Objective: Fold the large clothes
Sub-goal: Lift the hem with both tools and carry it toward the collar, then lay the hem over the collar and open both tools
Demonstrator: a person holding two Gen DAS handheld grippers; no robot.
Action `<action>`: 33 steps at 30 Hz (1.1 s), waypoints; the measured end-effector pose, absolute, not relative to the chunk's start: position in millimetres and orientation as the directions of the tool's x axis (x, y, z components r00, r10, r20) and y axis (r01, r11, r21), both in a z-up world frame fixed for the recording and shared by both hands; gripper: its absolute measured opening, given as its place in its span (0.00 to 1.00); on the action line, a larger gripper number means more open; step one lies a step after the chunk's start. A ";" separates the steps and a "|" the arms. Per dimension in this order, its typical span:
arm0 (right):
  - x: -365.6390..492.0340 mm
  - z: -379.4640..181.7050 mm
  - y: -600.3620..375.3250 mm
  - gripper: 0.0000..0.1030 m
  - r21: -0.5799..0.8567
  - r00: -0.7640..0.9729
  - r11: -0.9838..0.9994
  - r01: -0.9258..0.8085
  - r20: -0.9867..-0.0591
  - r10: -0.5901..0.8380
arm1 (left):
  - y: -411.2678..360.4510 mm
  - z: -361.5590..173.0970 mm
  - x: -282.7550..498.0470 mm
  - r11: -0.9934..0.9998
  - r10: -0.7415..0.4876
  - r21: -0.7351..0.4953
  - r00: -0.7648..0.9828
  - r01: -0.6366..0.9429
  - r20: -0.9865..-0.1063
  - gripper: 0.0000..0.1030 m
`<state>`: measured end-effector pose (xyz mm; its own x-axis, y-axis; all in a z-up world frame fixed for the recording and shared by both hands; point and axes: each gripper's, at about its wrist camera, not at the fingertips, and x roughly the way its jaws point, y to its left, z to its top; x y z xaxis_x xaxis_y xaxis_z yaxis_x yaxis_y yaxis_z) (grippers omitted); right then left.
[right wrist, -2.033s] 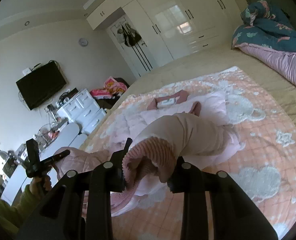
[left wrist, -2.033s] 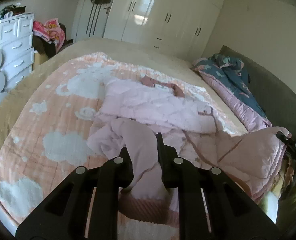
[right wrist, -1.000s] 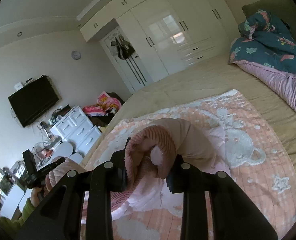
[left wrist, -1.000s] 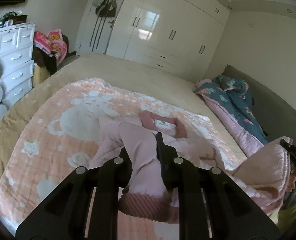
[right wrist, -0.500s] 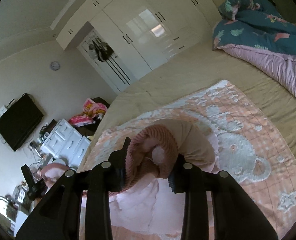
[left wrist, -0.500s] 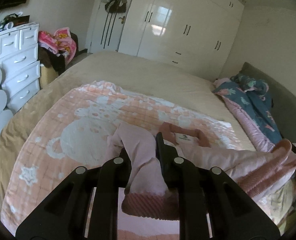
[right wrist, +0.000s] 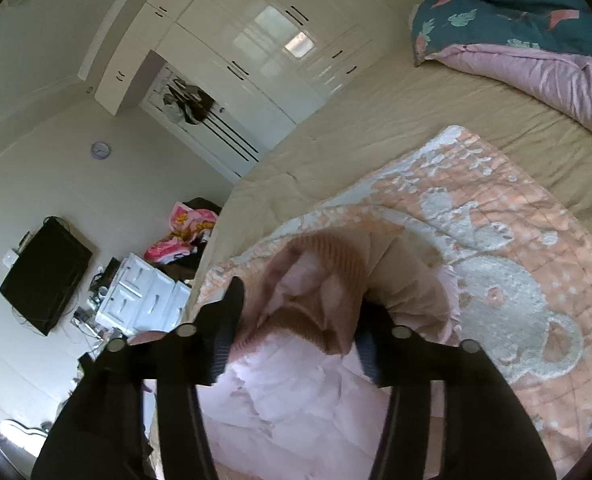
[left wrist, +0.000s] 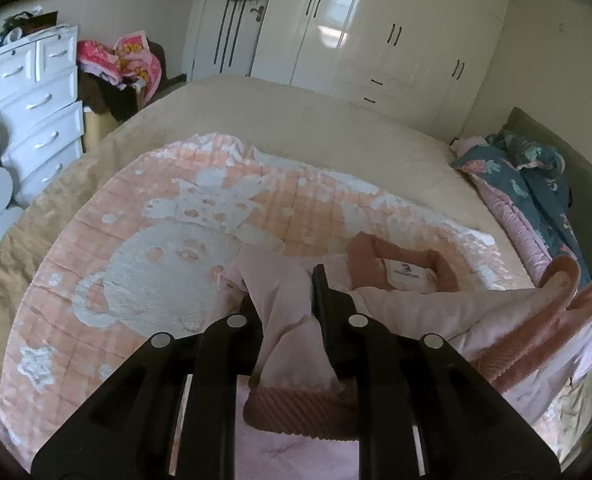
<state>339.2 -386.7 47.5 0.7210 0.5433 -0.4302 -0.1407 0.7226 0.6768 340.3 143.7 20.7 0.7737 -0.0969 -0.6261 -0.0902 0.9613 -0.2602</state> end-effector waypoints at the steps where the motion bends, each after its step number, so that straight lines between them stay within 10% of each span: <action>1: 339.1 47.4 -386.3 0.61 0.681 0.723 0.716 -0.155 -0.415 0.551 | 143.9 17.4 342.7 0.960 -0.100 -0.264 0.771 -0.091 -0.629 0.09; 3: 337.8 47.7 -384.6 0.78 0.677 0.730 0.715 -0.176 -0.398 0.556 | 144.5 12.2 347.4 0.958 -0.109 -0.273 0.770 -0.087 -0.629 0.09; 12: 339.8 10.3 -356.2 0.82 0.604 0.675 0.780 -0.163 -0.509 0.535 | 148.4 0.2 362.3 0.934 -0.150 -0.341 0.748 -0.107 -0.646 0.27; 19: 331.1 -26.5 -330.5 0.83 0.265 0.660 0.956 -0.123 -0.697 0.278 | 156.1 33.4 331.3 0.909 -0.180 -0.410 0.814 -0.078 -0.552 0.87; 31: 335.4 -73.7 -349.8 0.87 0.155 0.633 0.985 -0.076 -0.755 0.168 | 183.4 -56.1 303.5 0.942 -0.134 -0.313 0.723 -0.120 -0.678 0.89; 33: 338.2 -79.9 -351.9 0.65 0.208 0.620 0.974 -0.085 -0.754 0.215 | 172.6 -71.3 304.8 0.944 -0.170 -0.317 0.693 -0.089 -0.701 0.89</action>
